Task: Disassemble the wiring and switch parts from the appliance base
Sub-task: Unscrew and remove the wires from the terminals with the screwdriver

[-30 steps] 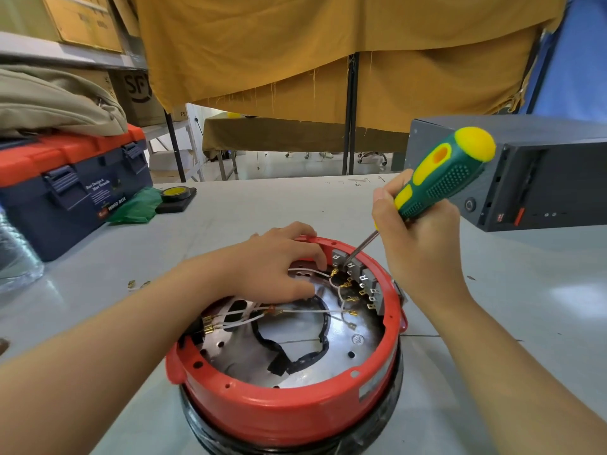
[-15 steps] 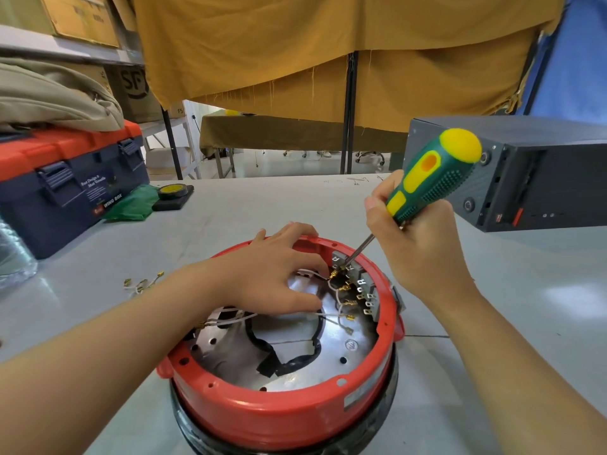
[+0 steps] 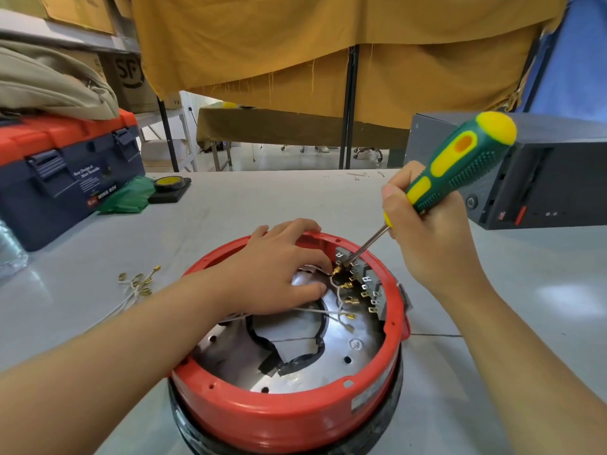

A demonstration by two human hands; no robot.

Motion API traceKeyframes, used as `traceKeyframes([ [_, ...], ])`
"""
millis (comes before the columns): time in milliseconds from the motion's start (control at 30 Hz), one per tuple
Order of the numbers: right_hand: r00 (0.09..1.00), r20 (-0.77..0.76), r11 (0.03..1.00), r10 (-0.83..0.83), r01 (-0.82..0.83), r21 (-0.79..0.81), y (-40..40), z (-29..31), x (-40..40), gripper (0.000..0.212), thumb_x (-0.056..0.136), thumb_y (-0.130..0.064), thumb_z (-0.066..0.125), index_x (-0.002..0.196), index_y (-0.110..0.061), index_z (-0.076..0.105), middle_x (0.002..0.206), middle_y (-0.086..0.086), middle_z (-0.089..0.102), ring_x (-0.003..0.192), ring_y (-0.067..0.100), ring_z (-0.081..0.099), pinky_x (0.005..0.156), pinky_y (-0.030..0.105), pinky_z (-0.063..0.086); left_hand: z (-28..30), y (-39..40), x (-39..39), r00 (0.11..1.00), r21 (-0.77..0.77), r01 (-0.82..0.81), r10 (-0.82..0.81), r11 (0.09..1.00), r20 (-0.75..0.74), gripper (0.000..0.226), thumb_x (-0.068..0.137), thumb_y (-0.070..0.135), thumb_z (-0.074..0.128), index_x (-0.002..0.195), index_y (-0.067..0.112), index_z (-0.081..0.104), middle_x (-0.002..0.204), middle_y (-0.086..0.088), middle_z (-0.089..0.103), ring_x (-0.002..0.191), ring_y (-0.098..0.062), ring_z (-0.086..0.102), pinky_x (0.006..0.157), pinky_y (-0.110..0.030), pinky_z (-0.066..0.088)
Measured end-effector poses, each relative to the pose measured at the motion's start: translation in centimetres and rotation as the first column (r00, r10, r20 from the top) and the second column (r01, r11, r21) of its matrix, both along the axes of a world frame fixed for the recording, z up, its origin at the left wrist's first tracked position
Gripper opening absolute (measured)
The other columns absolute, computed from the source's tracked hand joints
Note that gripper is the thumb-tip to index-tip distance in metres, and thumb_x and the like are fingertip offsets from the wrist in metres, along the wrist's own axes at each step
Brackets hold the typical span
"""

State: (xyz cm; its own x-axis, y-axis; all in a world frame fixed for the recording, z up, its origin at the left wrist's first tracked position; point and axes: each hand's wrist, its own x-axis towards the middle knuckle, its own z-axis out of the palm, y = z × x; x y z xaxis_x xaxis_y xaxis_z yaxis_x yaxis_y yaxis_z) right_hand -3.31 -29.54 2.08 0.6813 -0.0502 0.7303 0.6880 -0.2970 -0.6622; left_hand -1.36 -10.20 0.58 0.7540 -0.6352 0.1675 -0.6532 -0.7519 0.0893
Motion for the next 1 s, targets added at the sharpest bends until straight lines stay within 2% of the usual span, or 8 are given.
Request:
traceKeyframes([
  [200,1.0,-0.026,0.997,-0.011,0.013,0.078,0.1,-0.2,0.3,0.027,0.085,-0.02,0.049,0.061,-0.028,0.042,0.05,-0.01,0.037,0.05,0.011,0.035,0.053,0.026,0.032,0.0,-0.1,0.2,1.0,0.017,-0.006,0.006,1.0,0.02,0.028,0.091,0.046,0.047,0.118,0.046,0.055,0.148,0.006,0.021,0.135,-0.013,0.026,0.112,-0.043,0.022],
  [367,1.0,-0.03,0.992,-0.006,0.01,0.129,0.3,-0.3,0.2,0.026,0.083,-0.027,0.049,0.058,-0.031,0.042,0.05,-0.01,0.037,0.049,0.008,0.034,0.051,0.023,0.031,0.0,-0.1,0.1,1.0,0.02,-0.007,0.006,1.0,0.03,0.029,0.091,0.045,0.047,0.119,0.046,0.056,0.148,0.005,0.022,0.135,-0.013,0.026,0.111,-0.041,0.022],
  [533,0.995,-0.101,0.977,-0.014,0.035,0.209,0.6,-0.8,0.4,0.026,0.081,-0.028,0.051,0.057,-0.025,0.042,0.052,-0.007,0.035,0.049,0.01,0.035,0.052,0.029,0.034,0.0,-0.2,0.1,1.0,0.018,-0.01,0.01,1.0,0.021,0.026,0.091,0.044,0.047,0.114,0.045,0.059,0.148,0.007,0.02,0.135,-0.013,0.024,0.112,-0.038,0.02],
  [700,0.996,-0.074,0.994,-0.047,0.054,0.096,1.4,-1.4,0.4,0.029,0.082,-0.032,0.05,0.057,-0.022,0.041,0.048,-0.007,0.038,0.045,0.009,0.037,0.048,0.028,0.033,0.1,-0.2,0.2,1.0,-0.016,-0.013,0.013,1.0,0.015,0.022,0.091,0.038,0.05,0.108,0.039,0.064,0.147,0.007,0.023,0.131,-0.012,0.03,0.11,-0.036,0.023],
  [900,0.998,-0.045,0.984,-0.032,0.039,0.171,0.8,-1.1,0.3,0.031,0.08,-0.036,0.05,0.058,-0.018,0.039,0.051,-0.003,0.036,0.049,0.013,0.035,0.05,0.028,0.031,0.1,-0.2,0.3,0.999,-0.061,-0.037,0.036,0.997,-0.01,0.018,0.092,0.03,0.053,0.103,0.035,0.067,0.146,0.009,0.027,0.128,-0.013,0.033,0.109,-0.035,0.025],
  [1000,1.0,-0.013,0.984,-0.027,0.029,0.178,0.8,-1.0,0.2,0.028,0.08,-0.035,0.05,0.056,-0.024,0.042,0.051,-0.005,0.037,0.048,0.013,0.035,0.05,0.026,0.031,0.3,-0.2,0.3,0.999,-0.114,-0.039,0.035,0.993,-0.035,0.014,0.091,0.029,0.057,0.095,0.031,0.07,0.145,0.008,0.031,0.127,-0.009,0.036,0.107,-0.037,0.03],
])
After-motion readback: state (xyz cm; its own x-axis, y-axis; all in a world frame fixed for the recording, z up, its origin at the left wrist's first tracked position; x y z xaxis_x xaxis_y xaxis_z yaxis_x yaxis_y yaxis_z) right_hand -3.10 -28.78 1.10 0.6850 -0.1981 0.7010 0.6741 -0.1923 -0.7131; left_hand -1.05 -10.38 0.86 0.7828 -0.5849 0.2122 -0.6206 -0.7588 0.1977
